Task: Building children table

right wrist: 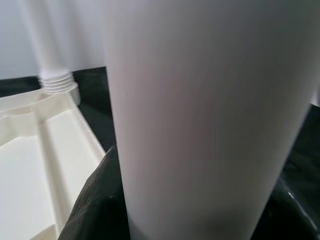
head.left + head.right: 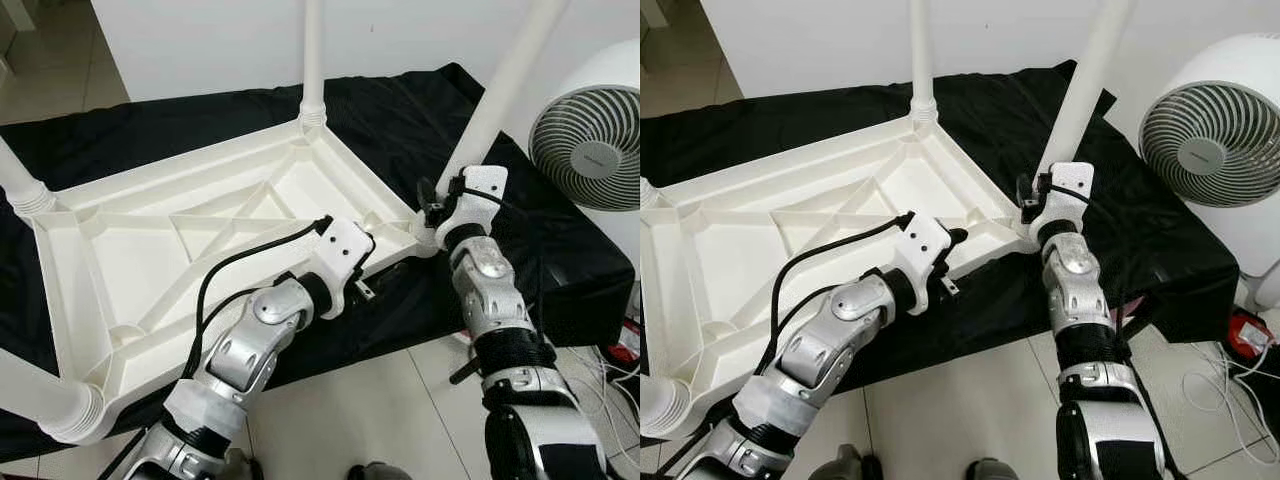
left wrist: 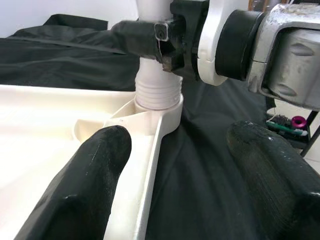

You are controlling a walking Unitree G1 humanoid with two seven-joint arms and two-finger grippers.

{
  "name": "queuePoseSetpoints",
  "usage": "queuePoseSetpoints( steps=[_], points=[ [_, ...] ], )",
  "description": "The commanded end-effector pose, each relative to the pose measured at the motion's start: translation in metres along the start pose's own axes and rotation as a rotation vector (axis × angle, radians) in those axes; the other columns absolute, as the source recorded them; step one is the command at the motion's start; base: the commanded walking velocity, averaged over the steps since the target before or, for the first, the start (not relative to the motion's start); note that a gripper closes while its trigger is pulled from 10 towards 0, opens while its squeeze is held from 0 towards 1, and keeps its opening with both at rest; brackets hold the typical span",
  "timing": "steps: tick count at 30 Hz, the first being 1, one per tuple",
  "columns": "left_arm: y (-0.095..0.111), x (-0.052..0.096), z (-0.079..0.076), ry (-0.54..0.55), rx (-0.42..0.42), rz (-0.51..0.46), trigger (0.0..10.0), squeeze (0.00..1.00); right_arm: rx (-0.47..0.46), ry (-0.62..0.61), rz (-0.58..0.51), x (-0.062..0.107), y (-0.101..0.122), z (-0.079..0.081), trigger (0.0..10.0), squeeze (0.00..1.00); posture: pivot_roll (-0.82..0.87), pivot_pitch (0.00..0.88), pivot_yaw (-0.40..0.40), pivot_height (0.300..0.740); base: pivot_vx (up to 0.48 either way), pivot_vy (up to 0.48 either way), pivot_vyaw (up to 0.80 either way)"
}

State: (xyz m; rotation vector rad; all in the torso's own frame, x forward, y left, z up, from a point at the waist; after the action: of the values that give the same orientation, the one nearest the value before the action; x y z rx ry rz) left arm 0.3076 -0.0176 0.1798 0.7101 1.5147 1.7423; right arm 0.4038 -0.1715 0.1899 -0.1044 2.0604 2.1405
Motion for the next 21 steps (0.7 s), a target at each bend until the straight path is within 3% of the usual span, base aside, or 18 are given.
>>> queuePoseSetpoints(
  steps=[1, 2, 4, 9, 10, 11, 19, 21],
  points=[
    [-0.006, 0.002, -0.005, -0.039, 0.001, 0.013, 10.0, 0.00, -0.021, -0.131, 0.180, 0.018, -0.043, -0.008, 10.0, 0.00, -0.08, 0.110, 0.027, 0.740, 0.000, 0.000, 0.00],
    [-0.006, 0.002, -0.005, -0.039, 0.001, 0.013, 10.0, 0.00, -0.021, -0.131, 0.180, 0.018, -0.043, -0.008, 10.0, 0.00, -0.08, 0.110, 0.027, 0.740, 0.000, 0.000, 0.00],
    [-0.006, 0.003, -0.005, -0.040, -0.006, 0.012, 10.0, 0.00, -0.044, -0.169, 0.185, 0.027, -0.043, 0.008, 10.0, 0.00, -0.08, 0.109, 0.026, 0.740, 0.000, 0.000, 0.00],
    [-0.005, 0.003, -0.004, -0.036, -0.009, 0.008, 10.0, 0.00, -0.044, -0.166, 0.182, 0.028, -0.039, 0.014, 10.0, 0.00, -0.08, 0.109, 0.026, 0.740, 0.000, 0.000, 0.00],
    [-0.005, 0.003, -0.004, -0.035, -0.008, 0.008, 10.0, 0.00, -0.039, -0.174, 0.180, 0.028, -0.039, 0.011, 10.0, 0.60, -0.08, 0.109, 0.026, 0.740, 0.000, 0.000, 0.00],
    [-0.005, 0.003, -0.004, -0.034, -0.009, 0.007, 10.0, 0.00, -0.051, -0.172, 0.175, 0.027, -0.038, 0.009, 10.0, 1.00, -0.08, 0.109, 0.026, 0.740, 0.000, 0.000, 0.00],
    [-0.005, 0.002, -0.003, -0.033, -0.010, 0.008, 10.0, 0.00, -0.054, -0.159, 0.158, 0.025, -0.032, 0.005, 10.0, 1.00, -0.08, 0.103, 0.018, 0.740, 0.000, 0.000, 0.00],
    [-0.006, 0.002, -0.004, -0.035, -0.011, 0.008, 10.0, 0.00, -0.024, -0.107, 0.154, 0.023, -0.031, 0.002, 10.0, 1.00, -0.08, 0.097, 0.016, 0.740, 0.000, 0.000, 0.00]
  ],
)
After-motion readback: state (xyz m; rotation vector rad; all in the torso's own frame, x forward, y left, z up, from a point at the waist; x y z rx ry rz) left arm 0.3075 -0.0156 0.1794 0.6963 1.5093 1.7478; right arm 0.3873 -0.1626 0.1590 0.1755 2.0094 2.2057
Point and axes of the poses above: a point about 5 cm out from each wrist's last joint towards the gripper, its own x axis pointing back from the gripper into the wrist, its own y axis along the axis of the wrist's last joint, z = x × y, the point moved 4 cm from there along -x, pointing out of the wrist towards the gripper, and after that the axes turned 1 degree about -x, right-handed, at the moved point
